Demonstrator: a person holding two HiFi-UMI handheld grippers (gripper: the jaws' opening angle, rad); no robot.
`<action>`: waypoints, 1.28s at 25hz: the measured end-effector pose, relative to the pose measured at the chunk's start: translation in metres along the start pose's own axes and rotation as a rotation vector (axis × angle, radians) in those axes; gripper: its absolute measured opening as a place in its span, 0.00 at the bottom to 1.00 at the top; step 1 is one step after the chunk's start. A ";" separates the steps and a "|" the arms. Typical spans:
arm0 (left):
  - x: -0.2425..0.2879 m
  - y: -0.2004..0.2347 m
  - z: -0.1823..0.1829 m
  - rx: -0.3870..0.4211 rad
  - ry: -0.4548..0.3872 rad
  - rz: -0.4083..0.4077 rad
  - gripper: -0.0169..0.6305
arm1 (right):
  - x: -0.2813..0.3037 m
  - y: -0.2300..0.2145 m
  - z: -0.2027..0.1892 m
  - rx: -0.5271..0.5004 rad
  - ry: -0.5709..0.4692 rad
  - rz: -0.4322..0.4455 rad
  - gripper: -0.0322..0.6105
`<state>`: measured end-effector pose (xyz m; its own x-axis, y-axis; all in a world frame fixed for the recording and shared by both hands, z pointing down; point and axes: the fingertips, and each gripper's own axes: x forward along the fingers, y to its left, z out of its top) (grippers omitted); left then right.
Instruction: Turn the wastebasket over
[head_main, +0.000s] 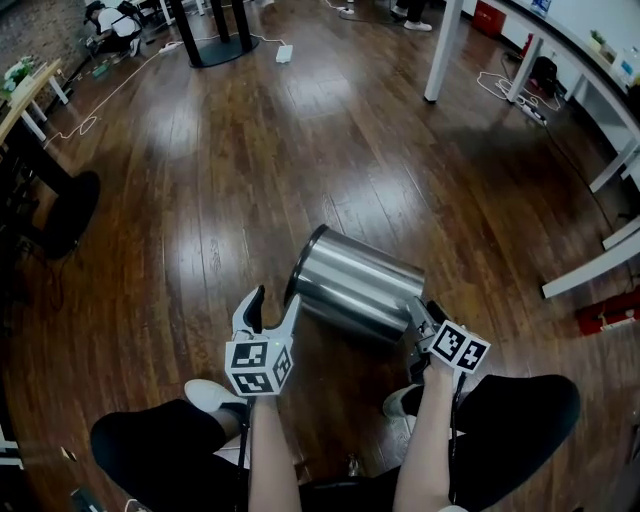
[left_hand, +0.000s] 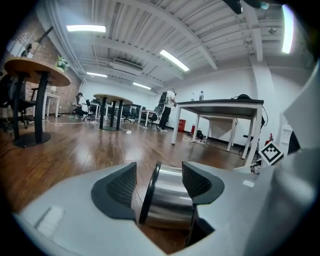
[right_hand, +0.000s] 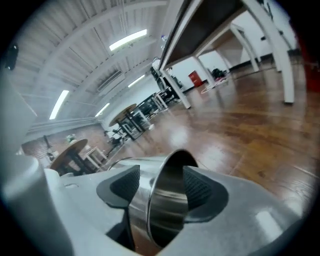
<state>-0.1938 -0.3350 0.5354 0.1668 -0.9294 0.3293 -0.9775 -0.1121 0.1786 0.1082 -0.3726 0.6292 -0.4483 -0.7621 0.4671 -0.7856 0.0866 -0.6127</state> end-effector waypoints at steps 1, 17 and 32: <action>0.009 0.001 -0.004 0.006 0.020 -0.008 0.50 | -0.008 -0.002 0.003 0.018 -0.033 -0.048 0.44; 0.090 0.029 -0.056 -0.206 0.172 -0.169 0.34 | -0.005 0.010 -0.026 0.056 0.030 -0.026 0.41; 0.076 0.041 -0.043 -0.076 0.319 -0.103 0.14 | 0.018 0.042 -0.025 0.067 -0.071 0.205 0.19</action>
<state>-0.2154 -0.3955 0.6079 0.3075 -0.7563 0.5774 -0.9431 -0.1619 0.2903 0.0566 -0.3663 0.6277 -0.5628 -0.7764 0.2836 -0.6498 0.2035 -0.7323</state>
